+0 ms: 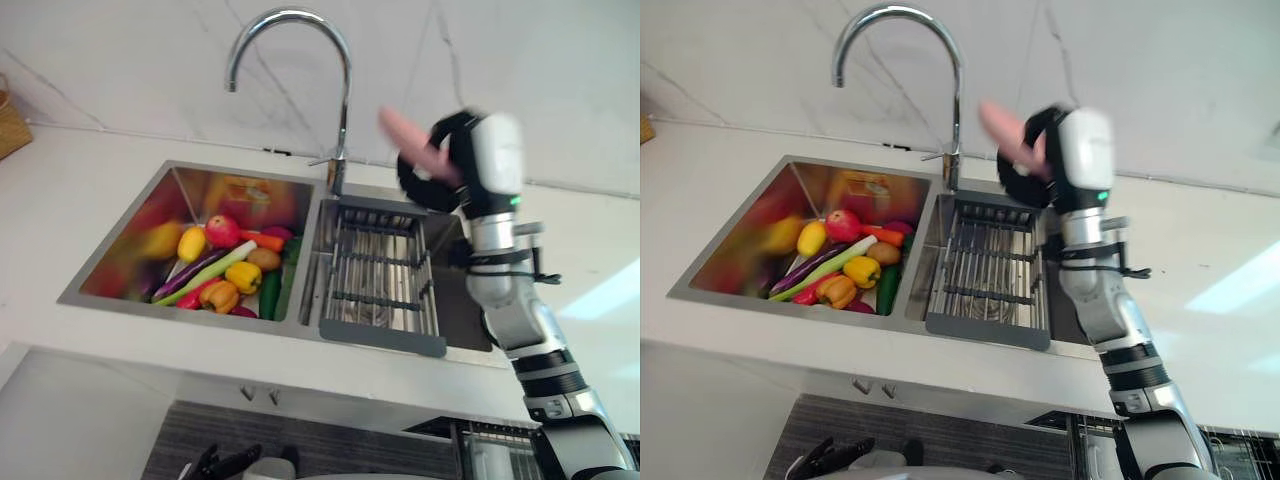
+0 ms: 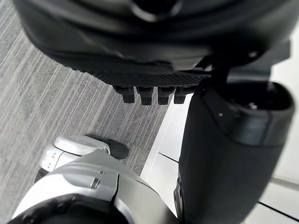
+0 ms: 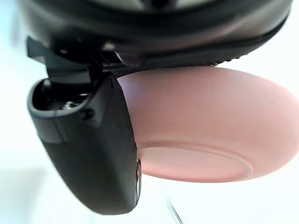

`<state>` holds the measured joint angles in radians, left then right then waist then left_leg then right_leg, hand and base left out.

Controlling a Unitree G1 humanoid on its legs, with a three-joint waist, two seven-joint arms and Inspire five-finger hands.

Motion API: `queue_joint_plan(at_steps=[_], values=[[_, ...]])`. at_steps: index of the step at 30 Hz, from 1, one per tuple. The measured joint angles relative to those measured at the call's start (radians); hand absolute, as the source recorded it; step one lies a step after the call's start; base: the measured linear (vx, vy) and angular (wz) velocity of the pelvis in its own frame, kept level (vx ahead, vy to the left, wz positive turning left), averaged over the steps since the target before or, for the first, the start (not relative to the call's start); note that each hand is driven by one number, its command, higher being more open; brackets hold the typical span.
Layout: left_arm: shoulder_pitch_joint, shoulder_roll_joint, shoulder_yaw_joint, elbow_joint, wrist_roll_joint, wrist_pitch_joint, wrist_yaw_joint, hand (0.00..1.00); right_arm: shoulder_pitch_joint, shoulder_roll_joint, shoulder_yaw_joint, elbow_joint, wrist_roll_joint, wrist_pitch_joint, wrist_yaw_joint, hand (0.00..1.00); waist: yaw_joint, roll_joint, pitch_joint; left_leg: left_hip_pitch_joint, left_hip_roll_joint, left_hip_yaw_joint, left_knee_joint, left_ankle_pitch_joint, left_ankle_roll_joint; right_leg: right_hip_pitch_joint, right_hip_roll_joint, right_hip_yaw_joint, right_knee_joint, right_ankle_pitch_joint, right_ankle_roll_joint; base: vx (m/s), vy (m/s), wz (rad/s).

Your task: Walk over to the sink, pick up the cup, carry it to the dishwasher, place the cup inside the dishwasher, then close the dishwasher door

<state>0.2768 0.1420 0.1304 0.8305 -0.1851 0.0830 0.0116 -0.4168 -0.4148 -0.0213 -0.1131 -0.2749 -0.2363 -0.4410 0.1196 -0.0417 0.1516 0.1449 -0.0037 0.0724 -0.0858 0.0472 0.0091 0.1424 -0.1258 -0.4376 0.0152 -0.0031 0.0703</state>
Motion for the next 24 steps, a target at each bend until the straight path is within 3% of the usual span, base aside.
queue_joint_plan(at_steps=[3, 8, 12, 14, 16, 21, 24], values=[[-0.005, -0.003, -0.001, 0.016, -0.002, 0.0, 0.014, 1.0, 0.003, 0.062, -0.095, -0.123, 0.102, -0.054, -0.108, 0.0, -0.015, 0.003, -0.003, 0.019, 0.004, 0.038, 0.0, -0.013, -0.002, 0.0, 0.005, 0.039, -0.001, 0.001, -0.001, 0.03, 0.007, -0.39], [-0.025, -0.002, -0.003, 0.057, -0.002, 0.013, 0.032, 1.0, 0.093, 0.063, -0.176, -0.249, 0.035, -0.037, -0.211, 0.0, -0.048, 0.002, -0.015, 0.041, 0.018, 0.116, 0.0, -0.035, -0.006, -0.008, 0.022, 0.113, -0.013, 0.011, -0.007, 0.01, 0.006, -0.45], [-0.042, -0.004, -0.017, 0.082, -0.003, 0.032, 0.034, 1.0, 0.249, 0.052, -0.252, -0.263, -0.014, 0.063, -0.19, 0.0, -0.071, 0.0, -0.041, 0.042, 0.029, 0.174, 0.002, -0.049, -0.013, -0.029, 0.041, 0.17, -0.03, 0.025, -0.014, 0.03, -0.007, -0.5], [-0.042, 0.0, -0.023, 0.087, -0.012, 0.043, 0.033, 1.0, 0.374, 0.052, -0.319, -0.22, -0.021, 0.125, -0.125, 0.0, -0.09, 0.0, -0.043, 0.043, 0.035, 0.217, 0.002, -0.057, -0.017, -0.05, 0.051, 0.212, -0.033, 0.034, -0.018, 0.03, -0.01, -0.51], [-0.041, 0.0, -0.023, 0.09, -0.021, 0.045, 0.034, 1.0, 0.444, 0.054, -0.354, -0.173, -0.022, 0.15, -0.09, 0.0, -0.1, 0.001, -0.044, 0.039, 0.039, 0.244, 0.004, -0.064, -0.021, -0.066, 0.058, 0.24, -0.033, 0.038, -0.02, 0.03, -0.011, -0.55], [-0.037, 0.002, -0.022, 0.09, -0.04, 0.063, 0.03, 1.0, 0.591, 0.146, -0.498, -0.05, -0.025, 0.159, -0.065, 0.0, -0.165, 0.008, -0.039, -0.012, 0.055, 0.335, 0.06, -0.106, -0.025, -0.144, 0.075, 0.324, -0.026, 0.055, -0.024, 0.03, -0.014, -0.54], [-0.038, 0.001, -0.018, 0.068, -0.086, 0.072, 0.026, 1.0, 0.603, 0.178, -0.546, -0.049, -0.025, 0.153, -0.103, 0.0, -0.169, 0.004, 0.005, -0.056, 0.064, 0.393, 0.116, -0.136, -0.02, -0.198, 0.079, 0.361, -0.026, 0.084, -0.02, -0.06, -0.009, -0.64]])
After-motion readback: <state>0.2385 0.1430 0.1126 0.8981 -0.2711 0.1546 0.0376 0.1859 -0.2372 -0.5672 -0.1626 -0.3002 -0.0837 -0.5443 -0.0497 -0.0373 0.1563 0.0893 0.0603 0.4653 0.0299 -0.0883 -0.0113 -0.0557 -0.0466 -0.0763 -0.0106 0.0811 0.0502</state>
